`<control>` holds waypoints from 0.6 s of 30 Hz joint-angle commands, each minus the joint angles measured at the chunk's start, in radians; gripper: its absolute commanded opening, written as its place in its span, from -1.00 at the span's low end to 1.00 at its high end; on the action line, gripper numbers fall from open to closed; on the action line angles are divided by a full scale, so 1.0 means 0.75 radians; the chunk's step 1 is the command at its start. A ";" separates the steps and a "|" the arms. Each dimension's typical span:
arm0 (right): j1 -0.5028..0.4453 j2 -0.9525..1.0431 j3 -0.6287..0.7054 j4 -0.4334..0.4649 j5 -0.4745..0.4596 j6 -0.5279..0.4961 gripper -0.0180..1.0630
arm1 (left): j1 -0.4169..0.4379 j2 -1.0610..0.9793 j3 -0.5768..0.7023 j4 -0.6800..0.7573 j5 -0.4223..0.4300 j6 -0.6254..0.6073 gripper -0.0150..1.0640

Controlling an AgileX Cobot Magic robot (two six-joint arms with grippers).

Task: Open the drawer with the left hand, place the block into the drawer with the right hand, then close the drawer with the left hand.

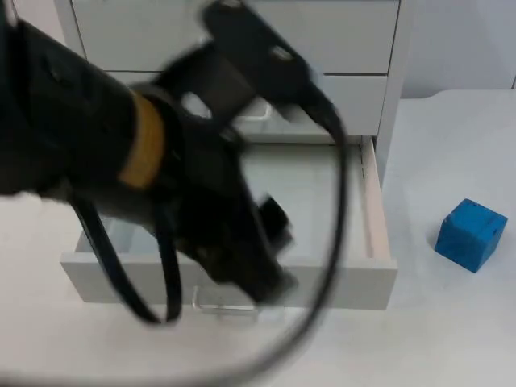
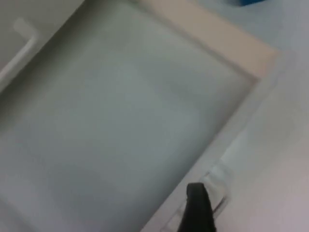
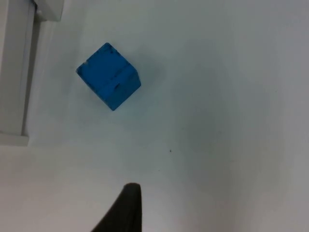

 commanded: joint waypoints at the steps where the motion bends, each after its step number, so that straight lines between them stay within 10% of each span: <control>1: -0.006 0.000 -0.007 0.001 -0.005 0.001 0.98 | 0.085 -0.021 -0.004 -0.140 0.026 0.009 0.14; 10: -0.006 0.000 -0.007 0.001 -0.002 0.001 0.98 | 0.485 -0.034 -0.004 -0.393 0.226 0.009 0.14; 18: -0.006 0.000 -0.007 0.004 0.000 0.001 0.98 | 0.624 -0.035 -0.004 -0.416 0.342 0.009 0.14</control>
